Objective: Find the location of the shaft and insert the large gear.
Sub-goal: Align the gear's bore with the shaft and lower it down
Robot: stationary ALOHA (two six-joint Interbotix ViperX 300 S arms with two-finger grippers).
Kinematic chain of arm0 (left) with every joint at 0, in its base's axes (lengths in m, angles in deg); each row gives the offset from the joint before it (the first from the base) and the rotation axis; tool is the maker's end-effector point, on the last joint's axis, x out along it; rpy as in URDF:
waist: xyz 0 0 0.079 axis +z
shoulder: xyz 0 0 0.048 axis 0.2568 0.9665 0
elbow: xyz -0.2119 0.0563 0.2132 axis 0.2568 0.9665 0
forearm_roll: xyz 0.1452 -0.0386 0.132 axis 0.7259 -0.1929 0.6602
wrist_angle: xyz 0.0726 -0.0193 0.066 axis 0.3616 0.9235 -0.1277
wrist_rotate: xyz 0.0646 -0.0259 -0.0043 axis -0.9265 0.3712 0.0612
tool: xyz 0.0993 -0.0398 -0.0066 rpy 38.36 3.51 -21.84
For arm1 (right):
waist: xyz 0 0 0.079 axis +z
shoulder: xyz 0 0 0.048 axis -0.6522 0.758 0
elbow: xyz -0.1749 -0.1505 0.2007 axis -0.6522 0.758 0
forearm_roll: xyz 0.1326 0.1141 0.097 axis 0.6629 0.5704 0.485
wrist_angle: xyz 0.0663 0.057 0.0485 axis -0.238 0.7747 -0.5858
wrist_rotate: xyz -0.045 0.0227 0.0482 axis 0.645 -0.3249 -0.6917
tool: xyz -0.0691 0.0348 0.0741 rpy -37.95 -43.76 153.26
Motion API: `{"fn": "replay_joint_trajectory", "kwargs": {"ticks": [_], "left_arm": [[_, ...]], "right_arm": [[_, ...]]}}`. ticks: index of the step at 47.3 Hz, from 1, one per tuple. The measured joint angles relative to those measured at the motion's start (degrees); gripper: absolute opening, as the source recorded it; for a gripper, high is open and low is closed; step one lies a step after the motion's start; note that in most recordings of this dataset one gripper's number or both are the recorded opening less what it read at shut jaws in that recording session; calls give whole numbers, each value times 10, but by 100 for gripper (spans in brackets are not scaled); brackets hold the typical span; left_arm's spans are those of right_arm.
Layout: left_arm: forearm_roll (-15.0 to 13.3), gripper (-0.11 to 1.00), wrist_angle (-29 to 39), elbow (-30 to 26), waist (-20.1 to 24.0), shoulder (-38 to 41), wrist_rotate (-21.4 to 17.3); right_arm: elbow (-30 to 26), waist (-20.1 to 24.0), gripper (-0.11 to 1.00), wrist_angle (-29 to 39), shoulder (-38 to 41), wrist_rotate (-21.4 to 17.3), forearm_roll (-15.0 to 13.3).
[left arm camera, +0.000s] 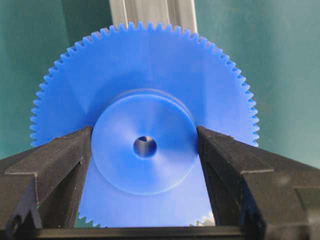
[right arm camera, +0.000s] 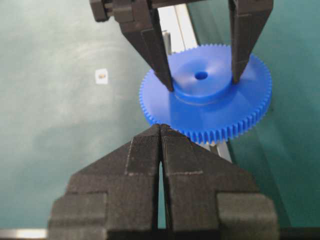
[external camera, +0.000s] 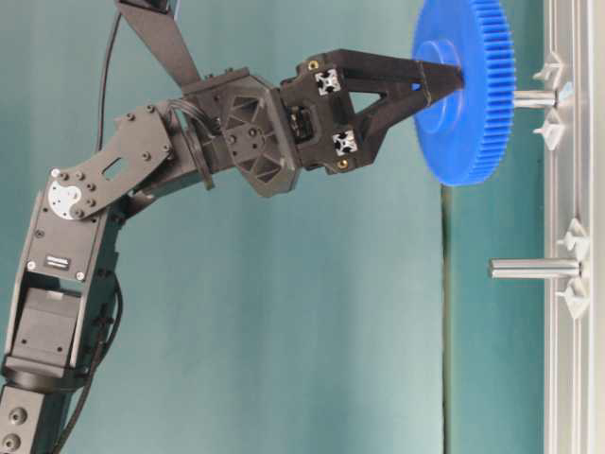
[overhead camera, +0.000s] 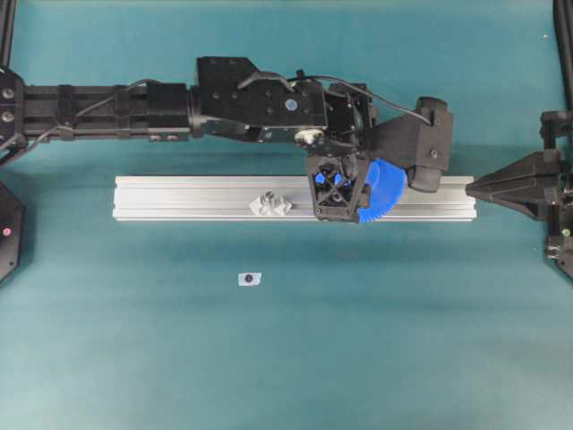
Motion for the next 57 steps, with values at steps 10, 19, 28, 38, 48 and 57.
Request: {"fn": "replay_joint_trajectory", "kwargs": {"ticks": [10, 19, 28, 38, 48, 57], "left_arm": [[0, 72, -1, -1, 1, 4, 0], [0, 72, 3, -1, 2, 4, 0], [0, 72, 23, -1, 11, 4, 0], [0, 72, 31, -1, 22, 4, -1], [-1, 72, 31, -1, 22, 4, -1], [-1, 72, 28, -1, 22, 4, -1]], "right_arm": [[0, 0, -2, 0, -4, 0, -1], [0, 0, -2, -1, -4, 0, -1], [0, 0, -2, 0, -4, 0, 0], [0, 0, -2, 0, -4, 0, 0], [0, 0, -2, 0, -5, 0, 0], [0, 0, -2, 0, -6, 0, 0]]}}
